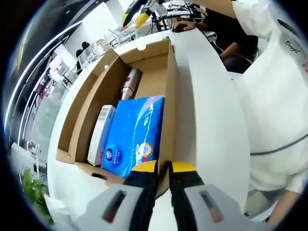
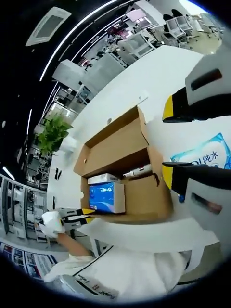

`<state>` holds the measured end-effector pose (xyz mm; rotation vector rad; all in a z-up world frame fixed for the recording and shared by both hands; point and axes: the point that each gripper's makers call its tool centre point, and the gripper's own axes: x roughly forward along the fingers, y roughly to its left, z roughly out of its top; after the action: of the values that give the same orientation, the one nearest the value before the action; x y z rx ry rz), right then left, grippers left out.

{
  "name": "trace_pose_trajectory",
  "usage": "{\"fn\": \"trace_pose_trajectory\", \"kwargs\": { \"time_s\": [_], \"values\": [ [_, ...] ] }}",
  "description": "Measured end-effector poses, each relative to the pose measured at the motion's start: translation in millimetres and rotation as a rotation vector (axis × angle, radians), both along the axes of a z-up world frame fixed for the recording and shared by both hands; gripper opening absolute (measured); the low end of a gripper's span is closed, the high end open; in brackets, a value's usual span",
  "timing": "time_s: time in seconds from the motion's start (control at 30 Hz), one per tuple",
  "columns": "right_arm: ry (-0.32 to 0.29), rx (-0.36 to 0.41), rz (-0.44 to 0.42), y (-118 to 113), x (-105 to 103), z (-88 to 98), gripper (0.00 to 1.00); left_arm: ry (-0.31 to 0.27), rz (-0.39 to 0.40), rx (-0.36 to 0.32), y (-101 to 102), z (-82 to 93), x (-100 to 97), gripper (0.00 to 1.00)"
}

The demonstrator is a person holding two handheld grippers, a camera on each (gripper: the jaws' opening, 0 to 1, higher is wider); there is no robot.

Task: Operate the shoe box by opening the lid, removing the specified soft item, and placing it in the target area until the item is outside and the box remains undamaged.

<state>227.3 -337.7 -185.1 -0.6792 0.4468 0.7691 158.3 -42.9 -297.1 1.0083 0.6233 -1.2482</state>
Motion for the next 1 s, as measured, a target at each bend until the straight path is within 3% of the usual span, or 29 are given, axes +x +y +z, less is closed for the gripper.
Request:
{"fn": "trace_pose_trajectory", "kwargs": {
  "time_s": [0.1, 0.13, 0.17, 0.23, 0.27, 0.37, 0.5, 0.57, 0.63, 0.73, 0.87, 0.97, 1.0],
  "values": [
    [-0.009, -0.020, -0.113, -10.3, 7.1, -2.9, 0.34, -0.008, -0.007, 0.003, -0.1, -0.3, -0.5, 0.09],
    [-0.012, -0.008, -0.202, -18.2, 11.7, -0.9, 0.33, -0.013, -0.012, 0.008, -0.2, -0.4, -0.6, 0.09],
    [-0.040, 0.030, -0.230, -17.6, 16.1, 4.4, 0.34, -0.012, -0.011, 0.008, -0.1, -0.4, -0.5, 0.09],
    [-0.010, 0.140, -0.226, -7.9, 13.8, 9.1, 0.37, -0.007, -0.006, 0.003, -0.1, -0.3, -0.2, 0.09],
    [-0.026, 0.177, -0.197, -1.7, 14.1, 13.0, 0.39, -0.007, -0.006, 0.002, 0.0, -0.2, -0.1, 0.09],
    [-0.067, 0.218, -0.200, 1.9, 16.4, 18.6, 0.47, -0.002, -0.002, 0.004, 0.0, -0.4, -0.1, 0.09],
    [-0.039, 0.308, -0.220, 10.2, 13.5, 19.5, 0.43, 0.007, 0.006, 0.004, 0.0, -0.5, 0.3, 0.08],
    [-0.056, 0.313, -0.219, 11.1, 14.5, 21.3, 0.43, 0.018, 0.008, 0.007, -0.1, -0.8, 0.5, 0.08],
    [-0.070, 0.314, -0.246, 7.8, 15.9, 23.7, 0.36, 0.011, -0.003, 0.011, 0.1, -1.0, 0.1, 0.08],
    [0.000, 0.432, -0.265, 18.7, 11.0, 27.1, 0.36, 0.013, -0.001, 0.009, 0.0, -0.9, 0.2, 0.08],
    [-0.011, 0.422, -0.256, 29.1, 9.5, 23.6, 0.33, 0.016, -0.001, 0.009, -0.1, -1.0, 0.4, 0.08],
    [-0.038, 0.343, -0.219, 39.7, 6.5, 15.1, 0.31, 0.017, -0.002, 0.007, -0.1, -1.0, 0.4, 0.08],
    [-0.035, 0.350, -0.229, 44.1, 6.9, 13.3, 0.32, 0.017, -0.001, 0.006, -0.1, -1.0, 0.4, 0.08]
  ]
}}
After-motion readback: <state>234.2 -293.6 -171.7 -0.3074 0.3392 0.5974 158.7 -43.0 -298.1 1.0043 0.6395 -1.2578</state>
